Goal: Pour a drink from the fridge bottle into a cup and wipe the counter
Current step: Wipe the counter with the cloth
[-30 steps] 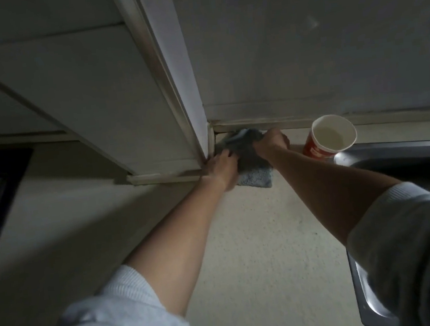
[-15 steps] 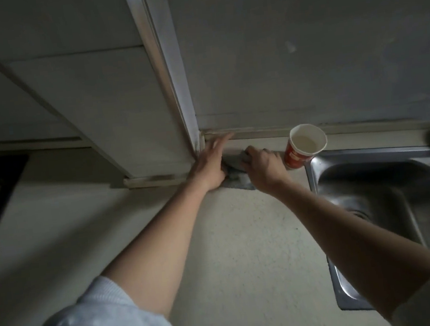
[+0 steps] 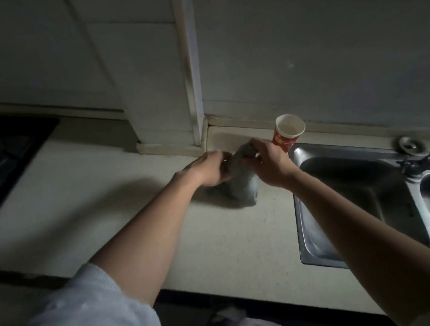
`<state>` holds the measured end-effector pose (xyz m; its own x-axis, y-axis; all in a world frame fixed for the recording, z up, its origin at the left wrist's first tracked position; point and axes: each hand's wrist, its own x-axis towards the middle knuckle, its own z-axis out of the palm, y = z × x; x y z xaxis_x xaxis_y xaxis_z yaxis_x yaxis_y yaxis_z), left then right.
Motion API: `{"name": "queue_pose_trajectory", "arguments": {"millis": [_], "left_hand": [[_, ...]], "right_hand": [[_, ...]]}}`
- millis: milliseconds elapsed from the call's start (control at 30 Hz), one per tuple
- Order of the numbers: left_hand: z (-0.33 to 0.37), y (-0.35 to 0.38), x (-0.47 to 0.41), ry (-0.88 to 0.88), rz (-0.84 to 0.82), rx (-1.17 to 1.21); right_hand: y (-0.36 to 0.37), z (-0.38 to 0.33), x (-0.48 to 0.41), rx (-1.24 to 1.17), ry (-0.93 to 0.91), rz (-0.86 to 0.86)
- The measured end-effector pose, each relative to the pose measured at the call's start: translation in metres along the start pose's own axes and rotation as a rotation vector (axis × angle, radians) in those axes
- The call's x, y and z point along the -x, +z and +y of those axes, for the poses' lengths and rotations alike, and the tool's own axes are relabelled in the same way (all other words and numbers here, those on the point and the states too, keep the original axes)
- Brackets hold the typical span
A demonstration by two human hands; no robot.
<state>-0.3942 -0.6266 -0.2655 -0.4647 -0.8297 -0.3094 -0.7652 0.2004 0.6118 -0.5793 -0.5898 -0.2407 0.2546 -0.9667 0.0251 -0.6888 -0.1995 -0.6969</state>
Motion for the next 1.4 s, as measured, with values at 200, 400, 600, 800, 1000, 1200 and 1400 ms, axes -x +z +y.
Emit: {"name": "queue_pose_trajectory", "arguments": {"millis": [200,400,600,800,1000,1200,1400], "left_hand": [[0.018,-0.024,0.086,-0.03,0.306,-0.007],[0.02,-0.068,0.162,-0.05,0.537,0.032],[-0.002,-0.106,0.215,-0.087,0.676,0.072],[-0.057,-0.138,0.261,-0.073,0.765,0.06],[-0.122,-0.183,0.301,-0.028,0.754,0.027],[-0.182,-0.228,0.331,0.034,0.694,0.075],[-0.248,-0.256,0.323,0.026,0.55,0.089]], "right_hand": [[-0.014,-0.06,0.027,0.1,-0.182,0.099],[-0.02,-0.129,0.028,0.085,-0.28,0.181],[-0.007,-0.183,0.026,-0.023,-0.367,0.163],[0.036,-0.238,0.012,0.003,-0.396,0.082],[0.089,-0.292,-0.008,-0.096,-0.299,0.037],[0.141,-0.348,-0.031,-0.132,-0.263,0.025],[0.203,-0.362,-0.064,-0.335,-0.119,-0.065]]}}
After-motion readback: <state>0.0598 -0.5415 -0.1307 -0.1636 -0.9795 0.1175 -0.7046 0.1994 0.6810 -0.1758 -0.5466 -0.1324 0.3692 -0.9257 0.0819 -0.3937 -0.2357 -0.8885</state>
